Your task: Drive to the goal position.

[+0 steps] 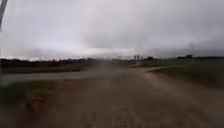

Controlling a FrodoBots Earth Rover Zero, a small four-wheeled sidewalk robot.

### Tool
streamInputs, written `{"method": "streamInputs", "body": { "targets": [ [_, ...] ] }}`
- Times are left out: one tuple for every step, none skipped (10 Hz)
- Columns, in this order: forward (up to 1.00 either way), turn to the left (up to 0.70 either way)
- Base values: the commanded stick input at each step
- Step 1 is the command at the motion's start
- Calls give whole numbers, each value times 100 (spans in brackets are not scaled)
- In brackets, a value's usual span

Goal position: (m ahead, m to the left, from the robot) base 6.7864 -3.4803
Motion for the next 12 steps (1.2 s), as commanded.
{"method": "streamInputs", "body": {
  "targets": [
    [85, 0],
    [85, 0],
    [85, 0],
    [85, 0],
    [85, 0],
    [85, 0],
    [85, 0],
    [85, 0],
    [85, 0],
    [85, 0],
    [85, 0],
    [85, 0]
  ]
}}
